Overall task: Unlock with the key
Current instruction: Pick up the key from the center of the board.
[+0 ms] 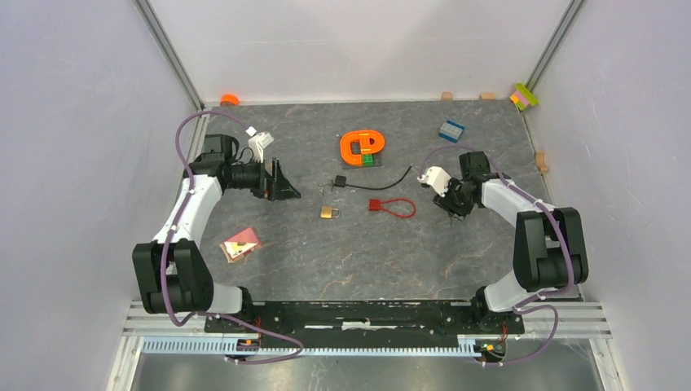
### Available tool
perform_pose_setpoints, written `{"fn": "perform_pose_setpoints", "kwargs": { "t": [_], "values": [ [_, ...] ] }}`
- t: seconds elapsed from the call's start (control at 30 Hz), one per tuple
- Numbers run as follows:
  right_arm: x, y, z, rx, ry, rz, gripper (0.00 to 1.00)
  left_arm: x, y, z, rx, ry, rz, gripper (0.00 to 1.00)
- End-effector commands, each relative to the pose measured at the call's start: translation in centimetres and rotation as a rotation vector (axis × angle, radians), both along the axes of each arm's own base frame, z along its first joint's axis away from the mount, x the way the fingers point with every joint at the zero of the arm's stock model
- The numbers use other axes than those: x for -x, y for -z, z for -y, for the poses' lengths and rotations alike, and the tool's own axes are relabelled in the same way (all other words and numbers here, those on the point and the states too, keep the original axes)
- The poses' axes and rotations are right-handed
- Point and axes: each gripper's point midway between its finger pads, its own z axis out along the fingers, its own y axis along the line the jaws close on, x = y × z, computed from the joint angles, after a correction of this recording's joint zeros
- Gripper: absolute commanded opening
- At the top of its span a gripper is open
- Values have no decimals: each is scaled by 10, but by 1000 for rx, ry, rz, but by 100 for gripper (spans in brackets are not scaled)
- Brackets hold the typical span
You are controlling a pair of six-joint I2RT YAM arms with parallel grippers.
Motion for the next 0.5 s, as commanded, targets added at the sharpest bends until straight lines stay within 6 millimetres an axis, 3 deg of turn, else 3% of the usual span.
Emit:
{"fn": "perform_pose_setpoints", "kwargs": {
  "t": [0.0, 0.2, 0.47],
  "values": [
    [-4, -6, -4, -13, -44, 2, 45, -2, -16, 3, 14, 39, 73, 100],
    [-6, -7, -4, -15, -38, 11, 45, -2, -17, 3, 14, 40, 78, 100],
    [-15, -36, -9, -40, -43, 83, 46, -2, -17, 2, 7, 38, 82, 100]
  ]
}}
